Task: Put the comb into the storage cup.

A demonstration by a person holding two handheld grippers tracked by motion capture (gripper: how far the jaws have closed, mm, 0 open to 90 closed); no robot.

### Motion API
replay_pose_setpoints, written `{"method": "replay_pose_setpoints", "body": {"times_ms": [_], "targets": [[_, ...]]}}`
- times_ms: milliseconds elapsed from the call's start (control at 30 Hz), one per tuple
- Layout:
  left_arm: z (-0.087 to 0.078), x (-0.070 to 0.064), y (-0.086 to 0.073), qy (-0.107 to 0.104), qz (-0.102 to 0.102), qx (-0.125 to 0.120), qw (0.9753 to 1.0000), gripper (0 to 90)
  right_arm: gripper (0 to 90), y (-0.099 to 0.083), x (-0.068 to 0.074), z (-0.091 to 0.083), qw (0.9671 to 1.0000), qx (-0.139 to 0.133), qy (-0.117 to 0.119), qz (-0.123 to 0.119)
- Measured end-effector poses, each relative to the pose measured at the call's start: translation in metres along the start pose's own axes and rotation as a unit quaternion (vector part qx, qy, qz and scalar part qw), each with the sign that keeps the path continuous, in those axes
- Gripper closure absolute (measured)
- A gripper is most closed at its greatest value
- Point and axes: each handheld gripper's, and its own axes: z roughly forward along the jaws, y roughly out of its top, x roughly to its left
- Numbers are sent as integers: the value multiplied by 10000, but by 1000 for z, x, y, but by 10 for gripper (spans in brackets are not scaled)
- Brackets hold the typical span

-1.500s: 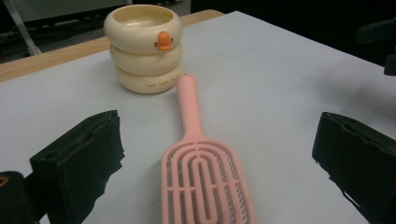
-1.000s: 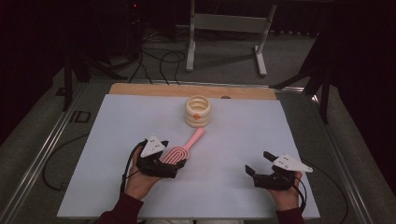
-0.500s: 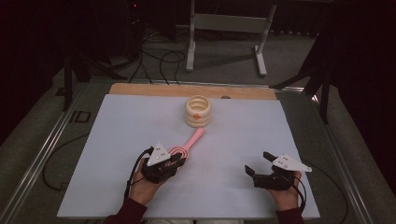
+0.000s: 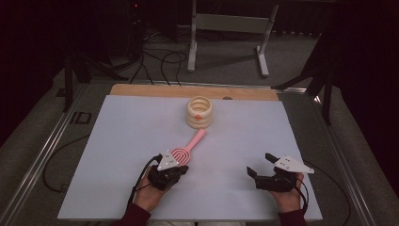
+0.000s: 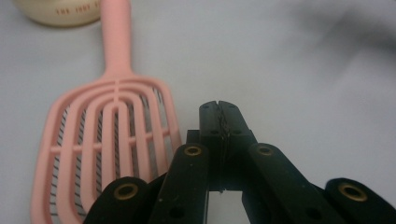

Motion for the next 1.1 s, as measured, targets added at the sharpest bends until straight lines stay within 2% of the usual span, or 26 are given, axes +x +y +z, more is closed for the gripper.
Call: {"method": "replay_pose_setpoints", "body": {"times_ms": [300, 600, 667, 900, 1100], "targets": [[0, 6, -4, 146, -73, 99, 9998, 899, 87, 0, 0, 0, 10000, 11, 0, -10], [-7, 19, -5, 457, -229, 146, 9986, 899, 87, 0, 0, 0, 10000, 27, 10, 0], [-8, 23, -4, 549, -314, 135, 9979, 899, 87, 0, 0, 1, 10000, 36, 10, 5], [-8, 43, -6, 654, -738, 146, 9950, 899, 87, 0, 0, 1, 10000, 47, 5, 5], [-9, 56, 1, 913, -901, 187, 9916, 899, 87, -1, 0, 1, 10000, 55, -2, -3]]}}
